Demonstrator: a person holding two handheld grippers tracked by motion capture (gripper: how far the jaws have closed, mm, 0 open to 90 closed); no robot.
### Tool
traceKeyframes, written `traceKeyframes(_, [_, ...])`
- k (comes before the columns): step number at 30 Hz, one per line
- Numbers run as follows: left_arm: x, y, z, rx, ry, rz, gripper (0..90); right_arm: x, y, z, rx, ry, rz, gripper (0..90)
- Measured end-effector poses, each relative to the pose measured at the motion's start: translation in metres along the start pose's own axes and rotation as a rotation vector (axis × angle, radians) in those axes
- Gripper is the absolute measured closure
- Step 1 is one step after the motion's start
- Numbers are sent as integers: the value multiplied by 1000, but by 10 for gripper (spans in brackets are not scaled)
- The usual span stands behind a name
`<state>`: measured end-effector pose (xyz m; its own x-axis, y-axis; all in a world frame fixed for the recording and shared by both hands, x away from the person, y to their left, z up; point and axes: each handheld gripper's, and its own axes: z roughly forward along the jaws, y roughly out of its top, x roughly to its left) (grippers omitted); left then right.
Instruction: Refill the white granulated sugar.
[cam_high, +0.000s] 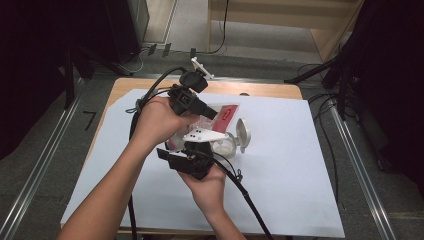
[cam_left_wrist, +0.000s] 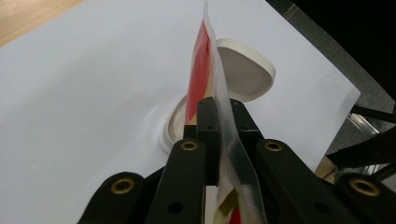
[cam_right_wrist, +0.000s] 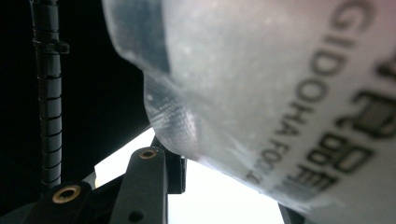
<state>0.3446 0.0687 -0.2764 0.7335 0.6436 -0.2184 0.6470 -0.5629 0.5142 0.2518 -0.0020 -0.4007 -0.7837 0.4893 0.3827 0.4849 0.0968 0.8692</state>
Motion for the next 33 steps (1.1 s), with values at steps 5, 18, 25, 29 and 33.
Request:
traceKeyframes(5, [-1,4,2,17,7,5,865,-3,2,0,-5,6,12,641])
traceKeyframes(18, [5,8,6,44,-39,-21,865,-4,3,-3,15,4,25,641])
traceKeyframes(25, [0,9,4,47,-26,-21,864,-1,3,-5,3,18,26,638])
traceKeyframes(29, [3,9,4,60,-38,-27,864,0,3,-5,-1,20,19,639])
traceKeyframes(33, [3,9,4,60,-39,-25,864,-1,2,-5,-13,26,24,638])
